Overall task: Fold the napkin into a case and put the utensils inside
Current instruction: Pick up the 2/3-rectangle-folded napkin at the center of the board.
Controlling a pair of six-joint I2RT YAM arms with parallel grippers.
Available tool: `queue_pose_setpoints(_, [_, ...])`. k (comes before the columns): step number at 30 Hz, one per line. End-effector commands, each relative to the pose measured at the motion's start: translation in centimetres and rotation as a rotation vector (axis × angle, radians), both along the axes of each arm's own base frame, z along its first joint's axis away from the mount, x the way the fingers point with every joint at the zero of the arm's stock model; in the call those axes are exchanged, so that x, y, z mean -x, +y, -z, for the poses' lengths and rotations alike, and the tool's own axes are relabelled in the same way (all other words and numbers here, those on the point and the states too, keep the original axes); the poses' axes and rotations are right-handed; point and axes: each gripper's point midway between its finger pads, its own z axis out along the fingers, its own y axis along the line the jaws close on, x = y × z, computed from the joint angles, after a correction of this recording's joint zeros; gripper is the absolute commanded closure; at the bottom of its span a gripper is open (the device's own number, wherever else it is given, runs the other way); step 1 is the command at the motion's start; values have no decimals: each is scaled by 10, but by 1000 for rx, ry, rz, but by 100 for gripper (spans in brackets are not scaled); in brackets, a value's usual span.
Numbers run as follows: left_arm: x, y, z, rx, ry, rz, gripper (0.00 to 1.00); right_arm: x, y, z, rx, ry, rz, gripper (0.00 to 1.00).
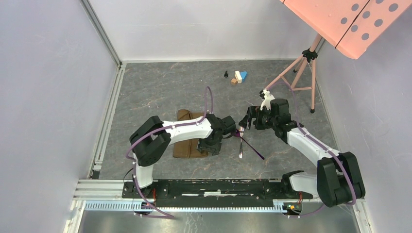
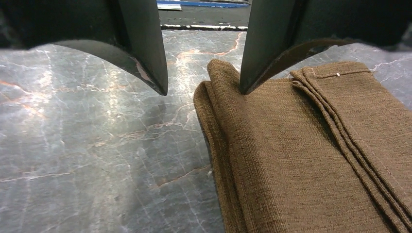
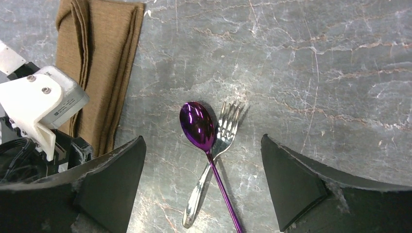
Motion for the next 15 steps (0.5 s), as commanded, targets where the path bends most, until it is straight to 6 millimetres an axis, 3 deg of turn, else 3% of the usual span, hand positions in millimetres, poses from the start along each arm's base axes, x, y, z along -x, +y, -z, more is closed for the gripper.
queue_pose_setpoints(1, [-5,3,0,-64,-46,-34,38,1,-7,-1,35,-43,9,6])
queue_pose_setpoints(8, [-2,5,18,-97,-35,-39,47,10,-2,7,42,-48,-28,9])
queue_pose_setpoints(13, [-9,7,13,-92,-75,-44,77,17,23,8,-21,-60,-120,7])
queue_pose_setpoints(15, [-10,6,5,-56,-96,-48,84,23,41,3,-99,-70,-186,2])
